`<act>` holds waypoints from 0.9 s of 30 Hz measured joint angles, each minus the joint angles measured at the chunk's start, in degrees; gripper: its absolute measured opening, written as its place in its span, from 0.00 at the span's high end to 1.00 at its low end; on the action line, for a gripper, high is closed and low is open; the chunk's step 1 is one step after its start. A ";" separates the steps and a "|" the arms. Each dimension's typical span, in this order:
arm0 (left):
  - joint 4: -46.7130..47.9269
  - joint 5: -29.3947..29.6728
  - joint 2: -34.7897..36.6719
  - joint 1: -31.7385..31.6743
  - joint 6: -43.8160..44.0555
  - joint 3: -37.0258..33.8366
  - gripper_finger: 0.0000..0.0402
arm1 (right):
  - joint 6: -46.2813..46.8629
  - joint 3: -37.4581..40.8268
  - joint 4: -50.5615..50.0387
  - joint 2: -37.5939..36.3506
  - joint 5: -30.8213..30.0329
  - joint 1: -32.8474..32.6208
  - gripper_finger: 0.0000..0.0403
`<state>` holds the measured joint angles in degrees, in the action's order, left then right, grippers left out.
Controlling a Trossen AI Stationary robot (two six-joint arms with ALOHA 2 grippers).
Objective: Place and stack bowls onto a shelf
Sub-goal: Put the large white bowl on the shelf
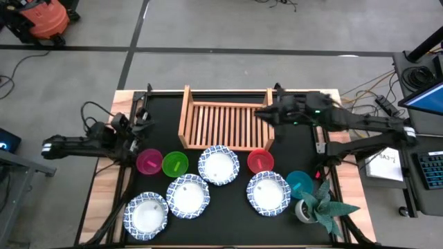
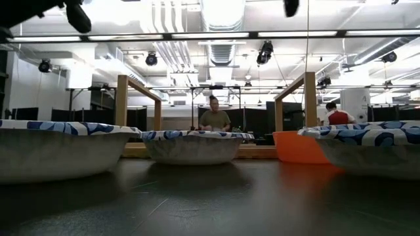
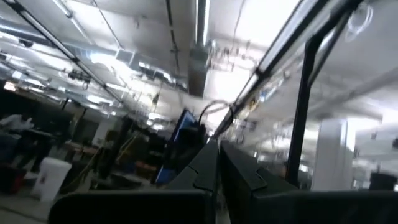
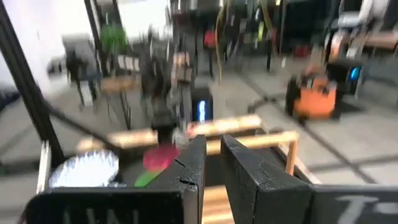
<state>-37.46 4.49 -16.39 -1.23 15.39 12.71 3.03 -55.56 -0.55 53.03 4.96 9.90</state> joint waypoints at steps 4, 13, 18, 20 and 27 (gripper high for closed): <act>11.20 -0.68 -0.23 0.04 -1.48 4.60 1.00 | -0.77 -8.24 -4.20 6.55 0.01 -1.88 0.91; 15.47 -1.01 0.39 0.04 -3.69 5.20 1.00 | -2.73 -24.95 -19.22 21.75 -0.39 -5.46 0.91; 16.54 -0.99 1.48 0.00 -5.06 5.43 1.00 | -2.63 -30.17 -26.55 29.61 -0.53 -6.03 0.91; 18.49 -0.81 2.17 0.00 -5.63 5.83 1.00 | -2.65 -31.66 -28.42 32.18 -0.47 -6.47 0.91; 28.63 -0.50 3.65 0.00 -6.18 8.66 1.00 | -3.04 -32.34 -31.14 40.48 -0.48 -7.25 0.91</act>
<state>-8.83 3.99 -12.74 -1.23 9.21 21.37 -0.01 -87.90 -31.69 93.51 4.48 2.66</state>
